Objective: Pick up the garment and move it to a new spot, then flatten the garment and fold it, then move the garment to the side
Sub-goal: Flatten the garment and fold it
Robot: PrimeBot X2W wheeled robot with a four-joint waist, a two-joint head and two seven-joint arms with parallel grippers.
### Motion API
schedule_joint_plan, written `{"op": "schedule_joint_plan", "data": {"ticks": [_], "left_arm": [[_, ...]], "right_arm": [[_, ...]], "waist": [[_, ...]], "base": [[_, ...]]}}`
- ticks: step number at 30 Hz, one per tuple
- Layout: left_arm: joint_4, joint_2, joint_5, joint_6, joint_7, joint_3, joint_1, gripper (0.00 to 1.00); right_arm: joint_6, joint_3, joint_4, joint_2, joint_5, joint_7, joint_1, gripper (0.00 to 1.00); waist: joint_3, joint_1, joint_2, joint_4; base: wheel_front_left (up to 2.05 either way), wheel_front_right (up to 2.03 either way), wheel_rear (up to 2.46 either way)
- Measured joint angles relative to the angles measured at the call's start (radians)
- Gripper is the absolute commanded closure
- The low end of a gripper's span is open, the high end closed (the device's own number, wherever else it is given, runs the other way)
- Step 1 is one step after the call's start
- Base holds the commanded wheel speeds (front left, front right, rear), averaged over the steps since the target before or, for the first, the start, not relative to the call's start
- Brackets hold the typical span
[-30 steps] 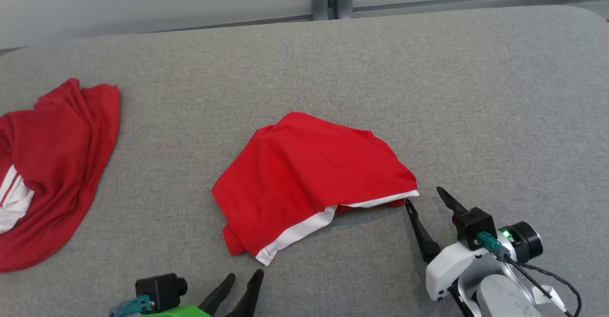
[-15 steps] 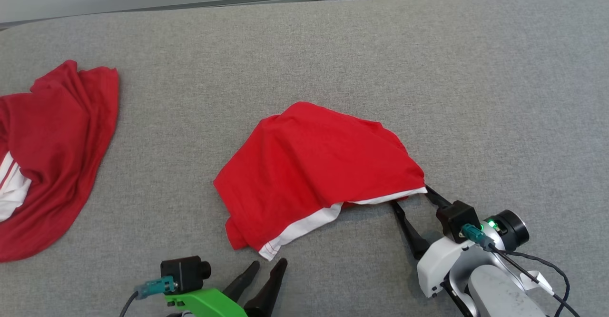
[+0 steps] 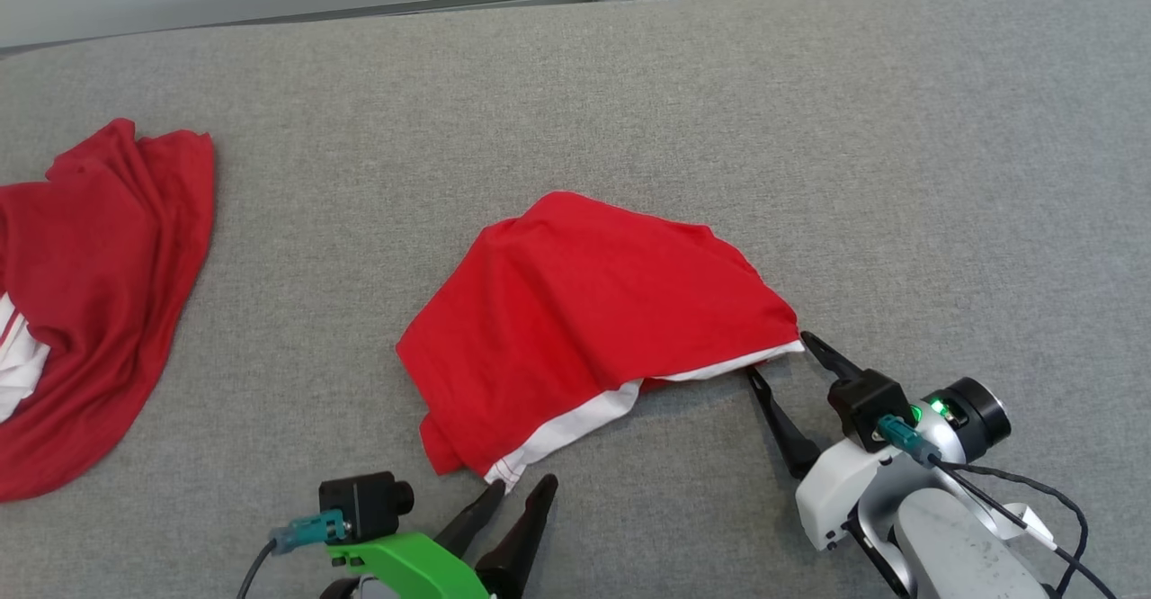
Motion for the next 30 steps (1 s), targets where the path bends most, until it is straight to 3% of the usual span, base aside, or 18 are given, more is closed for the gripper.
{"op": "schedule_joint_plan", "data": {"ticks": [10, 23, 24, 26, 28, 30], "left_arm": [[0.029, 0.002, 0.026, 0.044, -0.021, 0.012, -0.025, 0.00], [0.093, 0.002, 0.027, 0.056, -0.026, -0.006, -0.061, 0.00], [0.101, 0.001, 0.027, 0.056, -0.031, -0.007, -0.065, 0.04], [0.117, 0.001, 0.027, 0.056, -0.037, -0.009, -0.076, 0.32], [0.128, 0.001, 0.029, 0.059, -0.044, -0.010, -0.081, 0.51], [0.138, 0.002, 0.040, 0.062, -0.048, -0.014, -0.087, 0.53]], "right_arm": [[0.000, -0.014, -0.027, 0.004, -0.041, 0.007, 0.000, 0.00], [0.000, -0.026, -0.049, 0.016, -0.056, 0.008, 0.001, 0.00], [0.000, -0.026, -0.049, 0.015, -0.060, 0.008, 0.001, 0.00], [0.000, -0.026, -0.049, 0.009, -0.066, 0.011, 0.001, 0.00], [0.000, -0.026, -0.052, 0.006, -0.074, 0.013, 0.001, 0.00], [0.000, -0.026, -0.057, 0.004, -0.079, 0.016, 0.001, 0.00]], "waist": [[0.003, 0.0000, 0.0000, 0.003], [0.017, 0.0000, 0.0000, -0.009], [0.017, 0.0000, 0.0000, -0.010], [0.019, 0.0000, 0.0000, -0.011], [0.019, 0.0000, 0.0000, -0.013], [0.018, 0.0000, 0.0000, -0.014]], "base": [[0.00, 0.00, 0.00], [0.00, 0.00, 0.00], [0.00, 0.00, 0.00], [0.00, 0.00, 0.00], [0.00, 0.00, 0.00], [0.00, 0.00, 0.00]]}}
